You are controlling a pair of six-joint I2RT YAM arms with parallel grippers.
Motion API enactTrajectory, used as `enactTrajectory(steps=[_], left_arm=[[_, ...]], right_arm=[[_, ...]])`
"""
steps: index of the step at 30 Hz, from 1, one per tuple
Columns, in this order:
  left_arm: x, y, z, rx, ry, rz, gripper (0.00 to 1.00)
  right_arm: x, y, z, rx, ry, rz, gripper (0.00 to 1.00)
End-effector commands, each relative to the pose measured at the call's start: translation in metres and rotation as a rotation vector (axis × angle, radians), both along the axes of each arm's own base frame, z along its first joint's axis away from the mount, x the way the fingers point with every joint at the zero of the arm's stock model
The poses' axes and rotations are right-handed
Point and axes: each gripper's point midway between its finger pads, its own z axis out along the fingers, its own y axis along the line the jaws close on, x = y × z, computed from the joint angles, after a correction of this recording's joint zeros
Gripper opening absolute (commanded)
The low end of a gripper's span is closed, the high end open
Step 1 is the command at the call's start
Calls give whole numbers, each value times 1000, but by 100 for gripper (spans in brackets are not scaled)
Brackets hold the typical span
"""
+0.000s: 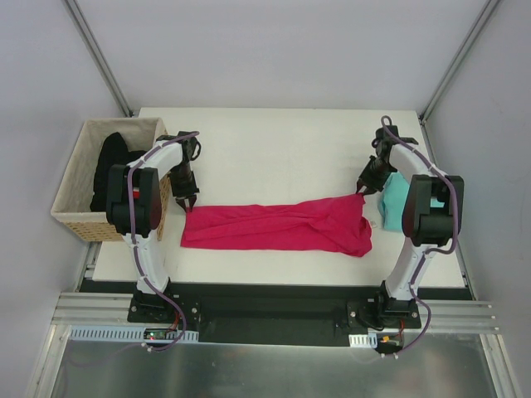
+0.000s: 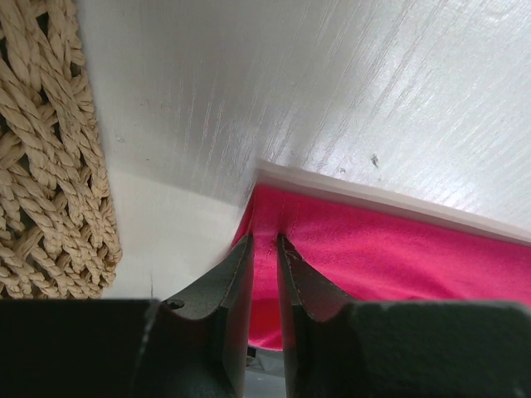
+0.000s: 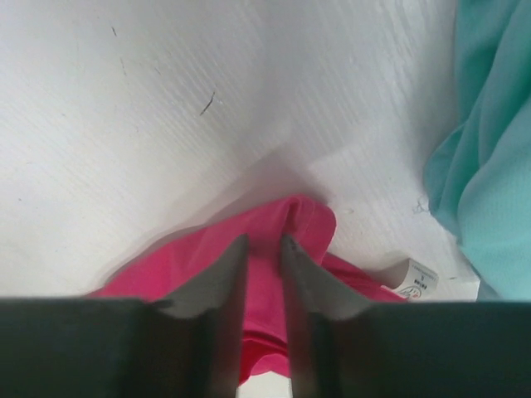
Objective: Fold and stack the t-shirts
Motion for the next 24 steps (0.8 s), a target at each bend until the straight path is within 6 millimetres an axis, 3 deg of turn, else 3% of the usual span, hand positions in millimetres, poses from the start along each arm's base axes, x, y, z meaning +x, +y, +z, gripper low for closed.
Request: enactTrajectory(steps=[1, 4, 6, 8, 24], left_arm=[[-4, 5, 14, 3, -18, 6, 17], [-4, 5, 15, 5, -17, 11, 17], [-3, 5, 15, 3, -20, 11, 17], [-2, 5, 16, 5, -23, 15, 0], [10, 7, 18, 19, -50, 26, 0]], right_arm=[[12, -10, 6, 0, -29, -20, 13], [8, -12, 4, -5, -24, -29, 1], [6, -13, 2, -6, -20, -32, 1], [3, -13, 3, -5, -20, -38, 1], [3, -14, 7, -3, -29, -45, 1]])
